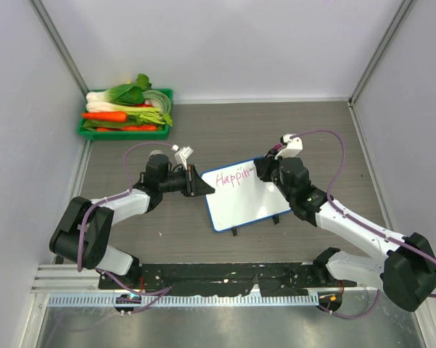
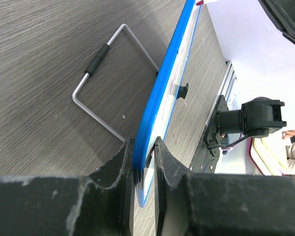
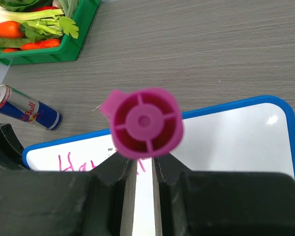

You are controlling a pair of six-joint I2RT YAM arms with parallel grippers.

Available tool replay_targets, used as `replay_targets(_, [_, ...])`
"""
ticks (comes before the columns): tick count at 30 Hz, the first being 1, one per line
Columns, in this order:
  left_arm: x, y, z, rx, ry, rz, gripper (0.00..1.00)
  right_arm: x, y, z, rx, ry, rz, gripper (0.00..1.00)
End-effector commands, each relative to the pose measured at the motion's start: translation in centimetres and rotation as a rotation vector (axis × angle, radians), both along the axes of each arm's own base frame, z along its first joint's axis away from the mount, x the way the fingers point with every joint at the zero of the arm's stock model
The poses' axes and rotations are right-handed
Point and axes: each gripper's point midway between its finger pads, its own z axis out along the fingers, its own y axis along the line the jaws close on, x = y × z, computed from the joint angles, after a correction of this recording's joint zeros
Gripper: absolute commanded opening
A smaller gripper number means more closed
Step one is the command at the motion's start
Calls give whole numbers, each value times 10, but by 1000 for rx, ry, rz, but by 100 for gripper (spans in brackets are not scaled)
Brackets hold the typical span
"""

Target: Write a sentence on the whiteboard

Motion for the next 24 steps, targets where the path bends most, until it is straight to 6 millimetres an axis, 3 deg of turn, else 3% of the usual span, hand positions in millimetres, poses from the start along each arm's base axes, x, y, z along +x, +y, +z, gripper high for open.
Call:
replay_targets(1, [12, 10, -20, 99, -38, 51, 0, -3, -2, -4, 10, 8, 0, 1])
replay_targets(14, [12, 10, -20, 100, -36, 52, 0, -13, -11, -20, -13, 42, -12, 2])
replay_targets(24, [12, 10, -20, 101, -37, 52, 0, -6, -18, -5, -16, 9, -61, 1])
